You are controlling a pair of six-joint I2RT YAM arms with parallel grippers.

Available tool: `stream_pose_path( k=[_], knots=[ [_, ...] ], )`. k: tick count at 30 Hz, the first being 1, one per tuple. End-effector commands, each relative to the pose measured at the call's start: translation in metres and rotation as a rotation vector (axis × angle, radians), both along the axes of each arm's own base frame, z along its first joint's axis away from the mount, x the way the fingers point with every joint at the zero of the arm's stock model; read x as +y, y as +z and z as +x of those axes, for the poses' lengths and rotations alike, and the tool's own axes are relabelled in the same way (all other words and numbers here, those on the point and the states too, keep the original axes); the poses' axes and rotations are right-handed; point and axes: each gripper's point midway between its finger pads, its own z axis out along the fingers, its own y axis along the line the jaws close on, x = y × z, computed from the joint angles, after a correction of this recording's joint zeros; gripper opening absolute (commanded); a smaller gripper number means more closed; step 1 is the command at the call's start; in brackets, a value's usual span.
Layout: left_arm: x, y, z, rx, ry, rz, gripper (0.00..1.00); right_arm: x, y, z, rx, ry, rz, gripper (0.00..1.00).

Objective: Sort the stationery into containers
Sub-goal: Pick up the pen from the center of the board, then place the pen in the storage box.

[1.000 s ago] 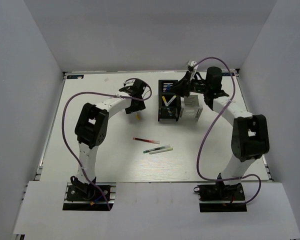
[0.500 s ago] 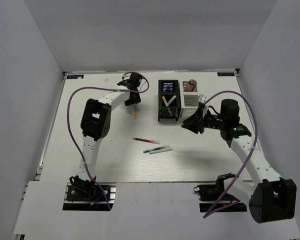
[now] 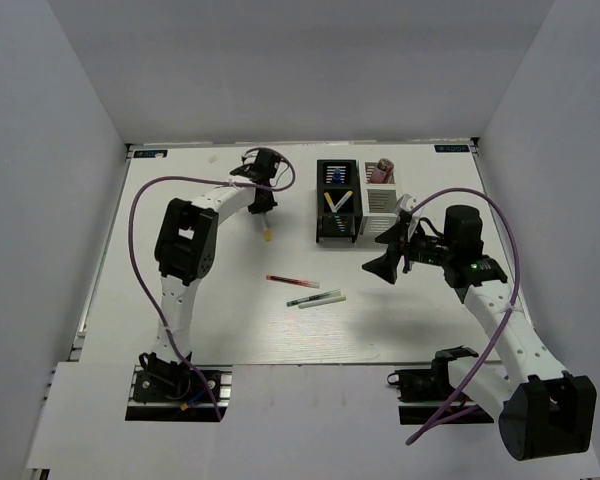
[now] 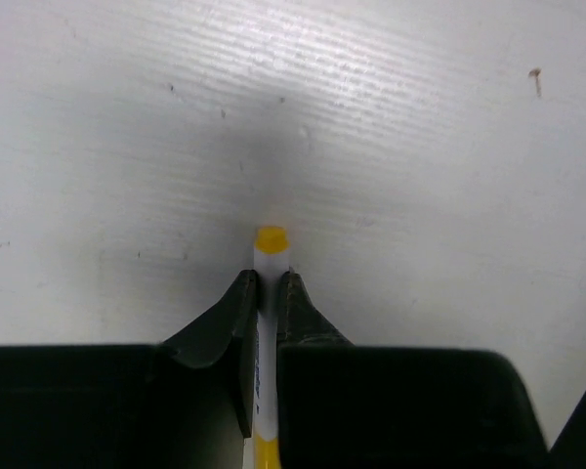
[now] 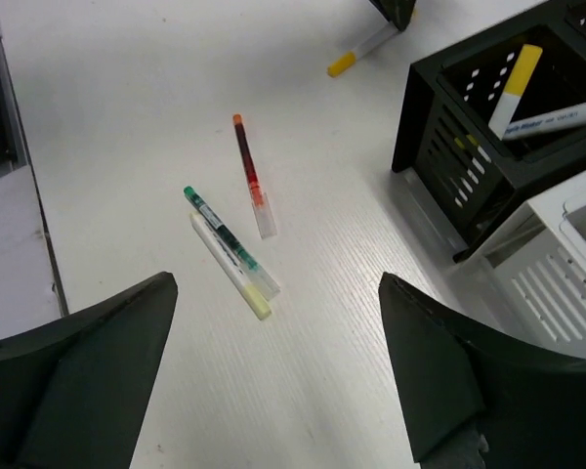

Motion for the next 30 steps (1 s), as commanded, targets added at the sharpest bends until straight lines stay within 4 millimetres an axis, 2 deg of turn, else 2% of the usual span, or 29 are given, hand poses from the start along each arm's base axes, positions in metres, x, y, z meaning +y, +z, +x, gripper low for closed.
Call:
stream_pose_path(
  k=[1,2,3,4,5,7,8,9,10,11,12,13,14,15,17,19,20,22,24,25,26,27,28,29,30],
  knots=[
    [0.009,0.000,-0.034,0.080,-0.028,0.001,0.00,-0.006,-0.005,-0.001,0.023,-0.040,-0.028,0.90],
    [0.009,0.008,-0.033,0.057,-0.036,-0.003,0.00,-0.013,-0.010,0.006,0.028,-0.097,-0.055,0.90],
    [0.006,0.014,-0.037,0.042,-0.045,-0.010,0.00,-0.013,-0.014,0.005,0.039,-0.101,-0.059,0.90],
    [0.004,0.026,-0.032,-0.002,-0.046,-0.028,0.00,-0.014,-0.015,0.004,0.043,-0.103,-0.064,0.90],
    [0.002,0.054,-0.028,-0.063,-0.054,-0.049,0.00,-0.014,-0.020,0.000,0.040,-0.085,-0.067,0.90],
    [-0.006,0.079,-0.029,-0.130,-0.084,-0.089,0.00,-0.014,-0.026,-0.006,0.037,-0.064,-0.071,0.90],
    [-0.017,0.098,-0.023,-0.194,-0.123,-0.144,0.00,-0.013,-0.029,-0.011,0.028,-0.043,-0.072,0.81],
    [-0.023,0.121,-0.030,-0.249,-0.156,-0.182,0.00,-0.013,-0.034,-0.014,0.035,-0.035,-0.074,0.73],
    [-0.033,0.136,-0.033,-0.284,-0.196,-0.242,0.00,-0.014,-0.036,-0.014,0.035,-0.041,-0.078,0.61],
    [-0.041,0.161,-0.026,-0.385,-0.221,-0.299,0.00,-0.014,-0.040,-0.016,0.048,-0.045,-0.083,0.30],
    [-0.043,0.160,-0.035,-0.402,-0.245,-0.328,0.00,-0.015,-0.045,-0.017,0.058,-0.043,-0.087,0.14],
    [-0.055,0.190,-0.045,-0.473,-0.299,-0.404,0.00,-0.016,-0.045,-0.018,0.043,-0.049,-0.095,0.00],
    [-0.067,0.215,-0.043,-0.577,-0.341,-0.459,0.00,-0.018,-0.051,-0.018,0.059,-0.053,-0.104,0.00],
    [-0.070,0.213,-0.049,-0.589,-0.358,-0.490,0.00,-0.018,-0.057,-0.021,0.064,-0.050,-0.112,0.00],
    [-0.092,0.236,-0.057,-0.654,-0.440,-0.571,0.00,-0.019,-0.059,-0.021,0.068,-0.052,-0.116,0.00],
    [-0.109,0.245,-0.060,-0.667,-0.512,-0.619,0.00,-0.019,-0.065,-0.023,0.081,-0.054,-0.117,0.00],
    [-0.120,0.259,-0.061,-0.691,-0.546,-0.642,0.00,-0.019,-0.066,-0.023,0.086,-0.055,-0.116,0.00],
    [-0.136,0.266,-0.057,-0.717,-0.581,-0.676,0.00,-0.019,-0.071,-0.025,0.096,-0.053,-0.119,0.00],
    [-0.150,0.283,-0.055,-0.772,-0.633,-0.700,0.00,-0.020,-0.072,-0.025,0.091,-0.058,-0.123,0.00],
    [-0.160,0.272,-0.053,-0.749,-0.641,-0.701,0.00,-0.021,-0.074,-0.025,0.093,-0.062,-0.125,0.00],
    [-0.168,0.279,-0.052,-0.775,-0.666,-0.698,0.00,-0.021,-0.075,-0.026,0.094,-0.059,-0.126,0.00],
    [-0.168,0.281,-0.044,-0.804,-0.642,-0.690,0.00,-0.021,-0.074,-0.026,0.090,-0.060,-0.123,0.00],
    [-0.175,0.272,-0.042,-0.811,-0.654,-0.669,0.00,-0.021,-0.076,-0.027,0.091,-0.058,-0.123,0.00],
    [-0.180,0.274,-0.042,-0.834,-0.663,-0.662,0.00,-0.020,-0.076,-0.028,0.091,-0.055,-0.123,0.00],
    [-0.177,0.286,-0.037,-0.896,-0.645,-0.653,0.00,-0.021,-0.075,-0.028,0.085,-0.057,-0.122,0.00]
  ],
)
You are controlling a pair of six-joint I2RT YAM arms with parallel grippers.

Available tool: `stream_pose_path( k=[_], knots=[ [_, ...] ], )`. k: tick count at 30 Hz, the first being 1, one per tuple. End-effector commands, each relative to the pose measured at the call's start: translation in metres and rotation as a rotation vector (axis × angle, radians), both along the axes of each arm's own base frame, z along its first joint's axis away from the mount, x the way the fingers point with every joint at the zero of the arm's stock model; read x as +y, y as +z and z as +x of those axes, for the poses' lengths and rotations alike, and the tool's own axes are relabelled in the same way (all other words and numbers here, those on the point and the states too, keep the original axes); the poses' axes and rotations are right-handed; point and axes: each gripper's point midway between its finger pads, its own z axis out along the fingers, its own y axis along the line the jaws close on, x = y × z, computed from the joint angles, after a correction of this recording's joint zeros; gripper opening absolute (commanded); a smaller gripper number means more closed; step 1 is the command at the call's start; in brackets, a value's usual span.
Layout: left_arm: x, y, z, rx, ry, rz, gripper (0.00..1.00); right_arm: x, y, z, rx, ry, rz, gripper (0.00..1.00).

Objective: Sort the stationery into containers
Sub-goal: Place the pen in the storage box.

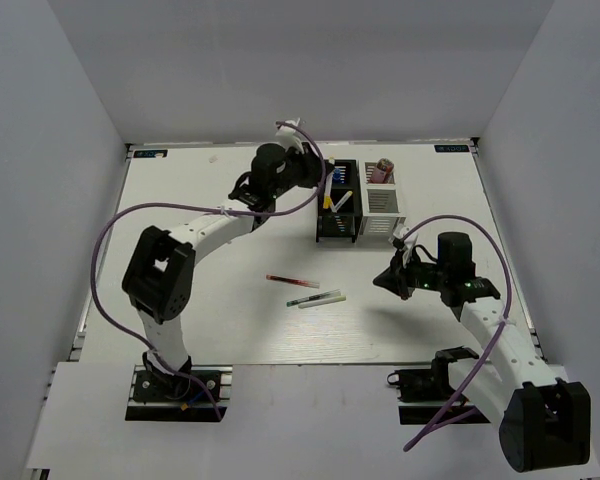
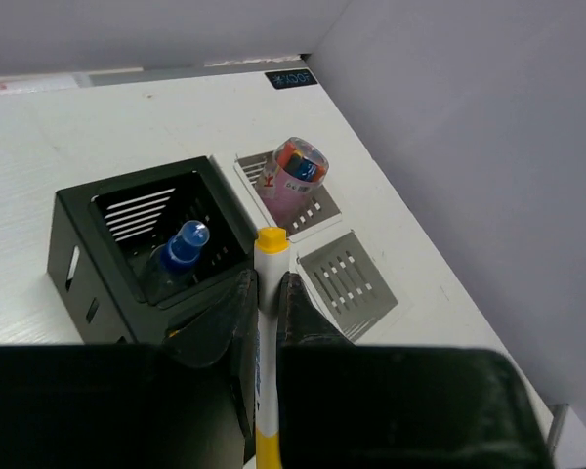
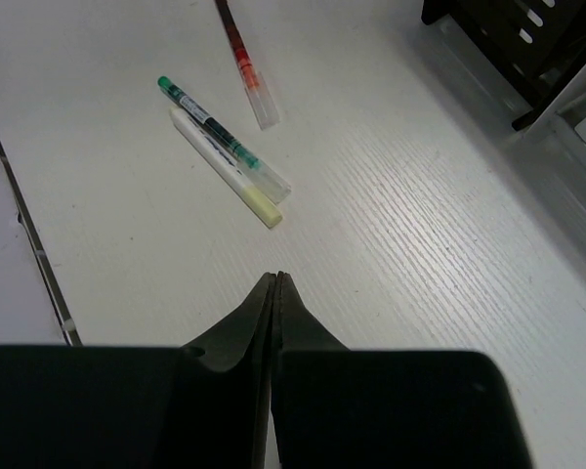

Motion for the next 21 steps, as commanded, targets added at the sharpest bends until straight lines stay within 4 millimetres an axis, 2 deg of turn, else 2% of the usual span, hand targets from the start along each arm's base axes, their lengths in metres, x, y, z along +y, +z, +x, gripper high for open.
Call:
stream_pose_path(
  k=[1,2,5,6,10,11,12,14,16,21],
  knots=[
    [-0.015,0.051,0.004,-0.184,0.005,-0.068,0.00,0.000,0.003,0.001,-0.040,0.004,0.002,0.00],
    [-0.021,0.043,0.008,-0.181,0.006,-0.054,0.00,-0.001,0.002,0.000,-0.038,0.002,0.000,0.00],
    [-0.030,0.039,0.015,-0.188,0.005,-0.024,0.00,-0.002,0.000,-0.002,-0.034,0.001,0.000,0.00],
    [-0.035,0.029,0.013,-0.167,0.009,-0.009,0.00,-0.001,0.001,-0.002,-0.043,0.003,0.001,0.00],
    [-0.033,0.011,0.020,-0.181,0.059,0.018,0.00,-0.001,0.000,-0.002,-0.042,0.003,0.003,0.02],
    [-0.037,0.011,0.017,-0.197,0.057,0.035,0.00,-0.001,0.000,-0.001,-0.041,-0.001,0.004,0.08],
    [-0.038,-0.002,0.019,-0.179,0.075,0.064,0.01,-0.001,0.000,-0.001,-0.044,0.001,0.003,0.14],
    [-0.034,-0.012,0.027,-0.174,0.112,0.098,0.02,0.000,0.002,-0.001,-0.052,0.015,0.006,0.27],
    [-0.035,-0.012,0.026,-0.181,0.123,0.108,0.04,0.000,0.002,-0.001,-0.056,0.024,0.005,0.29],
    [-0.039,-0.022,0.029,-0.166,0.106,0.151,0.27,0.000,0.002,-0.001,-0.059,0.027,0.002,0.33]
  ],
)
